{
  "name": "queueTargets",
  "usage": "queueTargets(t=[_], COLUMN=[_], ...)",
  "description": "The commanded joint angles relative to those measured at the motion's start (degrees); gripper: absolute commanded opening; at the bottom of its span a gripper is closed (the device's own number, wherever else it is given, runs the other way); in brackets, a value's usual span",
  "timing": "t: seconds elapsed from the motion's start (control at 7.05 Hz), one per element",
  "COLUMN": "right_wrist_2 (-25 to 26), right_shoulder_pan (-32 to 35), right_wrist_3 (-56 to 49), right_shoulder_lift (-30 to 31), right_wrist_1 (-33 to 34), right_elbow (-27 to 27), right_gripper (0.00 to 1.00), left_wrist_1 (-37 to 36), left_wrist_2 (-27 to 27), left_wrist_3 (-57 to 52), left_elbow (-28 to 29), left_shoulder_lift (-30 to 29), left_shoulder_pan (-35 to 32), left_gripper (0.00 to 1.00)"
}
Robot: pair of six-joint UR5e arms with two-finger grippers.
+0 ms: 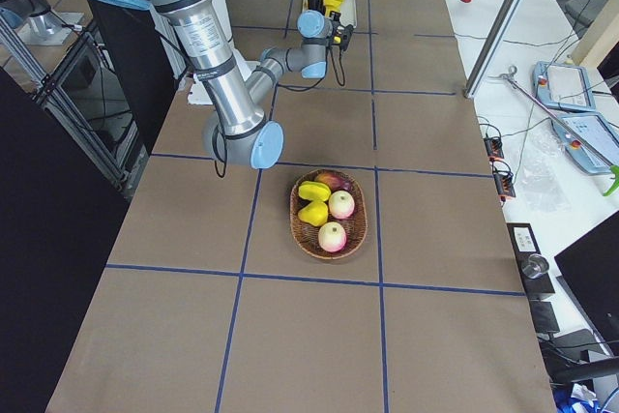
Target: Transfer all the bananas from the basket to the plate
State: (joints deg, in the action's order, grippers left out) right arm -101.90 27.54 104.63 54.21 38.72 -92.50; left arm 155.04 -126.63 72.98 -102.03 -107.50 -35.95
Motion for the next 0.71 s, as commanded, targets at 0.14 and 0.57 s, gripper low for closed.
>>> queueTargets(t=[0.14,0.57], right_wrist_2=[-2.3,-6.3], right_shoulder_pan=[2.0,5.1], right_wrist_3=[-11.7,-21.7], right_shoulder_lift=[-0.7,-1.0], right_wrist_1=[16.2,33.9], right_elbow=[-0.3,-4.6], right_gripper=[1.00,1.00], left_wrist_1=[-1.0,-7.5], left_wrist_2=[0.3,0.4], left_wrist_3=[-0.2,-3.6], left_elbow=[0.4,0.3], left_shoulder_lift=[4.7,6.2], left_shoulder_pan=[-3.3,-6.6], left_gripper=[0.04,0.04])
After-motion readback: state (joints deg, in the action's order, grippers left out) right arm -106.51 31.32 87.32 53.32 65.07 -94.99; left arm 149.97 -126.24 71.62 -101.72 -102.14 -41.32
